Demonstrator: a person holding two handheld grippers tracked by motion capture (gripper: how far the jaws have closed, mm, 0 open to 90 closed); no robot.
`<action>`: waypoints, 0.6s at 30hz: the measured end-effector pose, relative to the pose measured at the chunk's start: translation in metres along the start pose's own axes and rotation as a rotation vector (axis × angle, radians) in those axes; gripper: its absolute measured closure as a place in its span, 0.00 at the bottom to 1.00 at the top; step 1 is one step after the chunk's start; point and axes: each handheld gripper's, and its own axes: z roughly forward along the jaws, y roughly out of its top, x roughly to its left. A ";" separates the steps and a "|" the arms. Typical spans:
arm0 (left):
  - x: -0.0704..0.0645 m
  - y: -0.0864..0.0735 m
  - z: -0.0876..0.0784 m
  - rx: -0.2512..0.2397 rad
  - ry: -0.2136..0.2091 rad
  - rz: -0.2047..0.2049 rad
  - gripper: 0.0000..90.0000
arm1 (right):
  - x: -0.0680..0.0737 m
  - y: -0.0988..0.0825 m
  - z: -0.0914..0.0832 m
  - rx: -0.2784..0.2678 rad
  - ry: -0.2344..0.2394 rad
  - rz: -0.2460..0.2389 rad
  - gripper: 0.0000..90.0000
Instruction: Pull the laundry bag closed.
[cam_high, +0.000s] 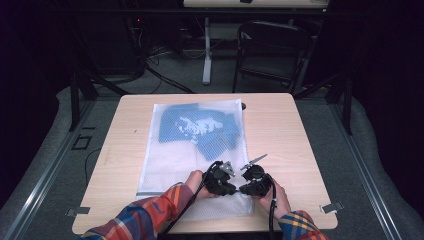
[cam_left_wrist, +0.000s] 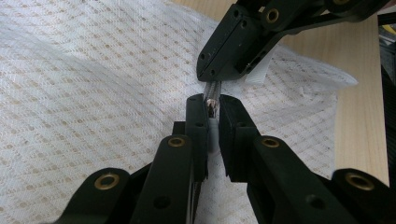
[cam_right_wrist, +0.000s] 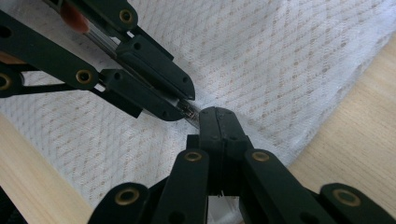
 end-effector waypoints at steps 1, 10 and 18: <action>0.000 0.000 0.000 0.002 -0.001 0.001 0.92 | 0.000 0.000 -0.001 0.010 -0.003 -0.007 1.00; 0.000 -0.001 -0.004 0.008 -0.001 0.001 0.92 | 0.000 -0.001 -0.001 -0.001 0.001 -0.001 1.00; 0.002 -0.005 -0.009 0.003 -0.010 -0.006 0.92 | 0.000 -0.002 0.001 -0.018 0.004 0.010 1.00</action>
